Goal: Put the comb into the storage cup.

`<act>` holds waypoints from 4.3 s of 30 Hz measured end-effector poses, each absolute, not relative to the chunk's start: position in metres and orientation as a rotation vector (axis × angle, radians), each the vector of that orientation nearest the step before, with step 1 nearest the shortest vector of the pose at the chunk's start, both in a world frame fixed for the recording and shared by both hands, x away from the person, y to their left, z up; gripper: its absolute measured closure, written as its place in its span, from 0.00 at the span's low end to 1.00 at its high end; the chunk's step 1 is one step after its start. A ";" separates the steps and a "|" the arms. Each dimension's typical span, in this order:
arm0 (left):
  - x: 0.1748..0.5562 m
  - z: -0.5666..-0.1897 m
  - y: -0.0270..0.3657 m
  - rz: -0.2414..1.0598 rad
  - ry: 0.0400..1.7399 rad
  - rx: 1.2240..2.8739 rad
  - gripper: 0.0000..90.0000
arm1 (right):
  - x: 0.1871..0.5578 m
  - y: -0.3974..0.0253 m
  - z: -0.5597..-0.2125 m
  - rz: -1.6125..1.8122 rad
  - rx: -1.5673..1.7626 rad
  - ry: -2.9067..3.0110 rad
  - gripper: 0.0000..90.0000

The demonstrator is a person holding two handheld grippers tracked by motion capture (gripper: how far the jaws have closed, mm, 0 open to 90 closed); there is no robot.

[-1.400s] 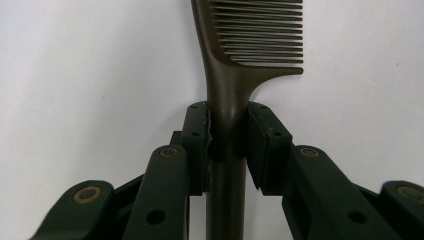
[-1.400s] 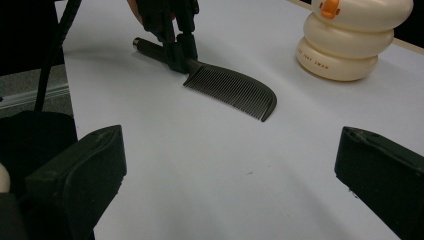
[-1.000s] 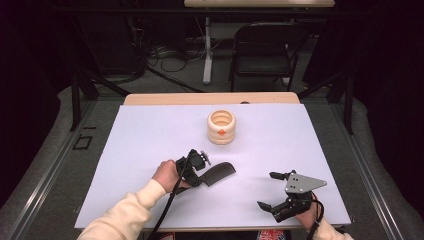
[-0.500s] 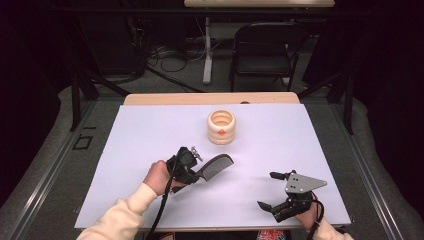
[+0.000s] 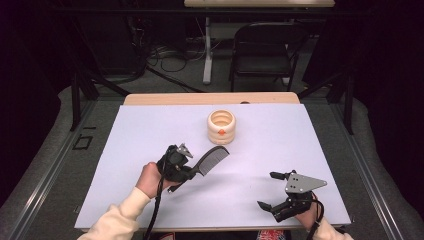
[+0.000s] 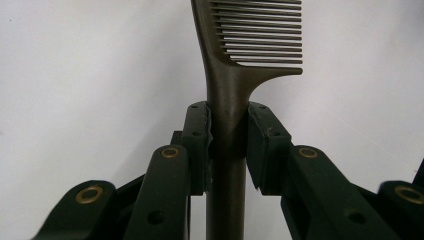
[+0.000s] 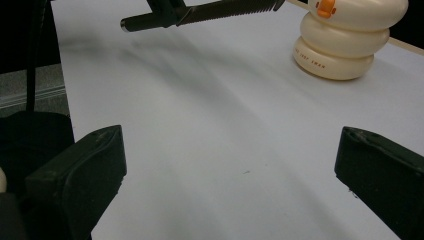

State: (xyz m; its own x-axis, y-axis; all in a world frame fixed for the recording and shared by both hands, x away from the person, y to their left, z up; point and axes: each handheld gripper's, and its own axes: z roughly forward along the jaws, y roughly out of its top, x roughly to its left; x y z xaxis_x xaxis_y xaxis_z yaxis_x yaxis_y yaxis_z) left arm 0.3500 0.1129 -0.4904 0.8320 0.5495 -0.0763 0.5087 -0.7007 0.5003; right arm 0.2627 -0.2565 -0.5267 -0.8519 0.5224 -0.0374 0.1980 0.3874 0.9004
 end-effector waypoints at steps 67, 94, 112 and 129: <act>0.351 -0.496 0.152 0.379 0.881 2.065 0.81 | 0.263 -0.257 -0.527 1.447 0.642 2.333 0.00; 0.362 -0.490 0.145 0.458 0.878 1.965 0.81 | 0.263 -0.257 -0.527 1.448 0.647 2.332 0.00; 0.373 -0.478 0.141 0.498 0.864 1.916 0.81 | 0.264 -0.257 -0.527 1.451 0.650 2.328 0.00; 0.389 -0.473 0.139 0.489 0.874 1.857 0.81 | 0.264 -0.257 -0.527 1.452 0.656 2.327 0.00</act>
State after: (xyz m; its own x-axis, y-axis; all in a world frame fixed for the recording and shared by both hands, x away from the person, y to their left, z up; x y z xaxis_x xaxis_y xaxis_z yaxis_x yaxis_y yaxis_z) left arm 0.3890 0.1393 -0.4728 0.6591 0.7506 -0.0470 0.3526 -0.2533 0.9008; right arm 0.2644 -0.2573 -0.5269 -0.8433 0.5368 -0.0271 0.2116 0.3779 0.9013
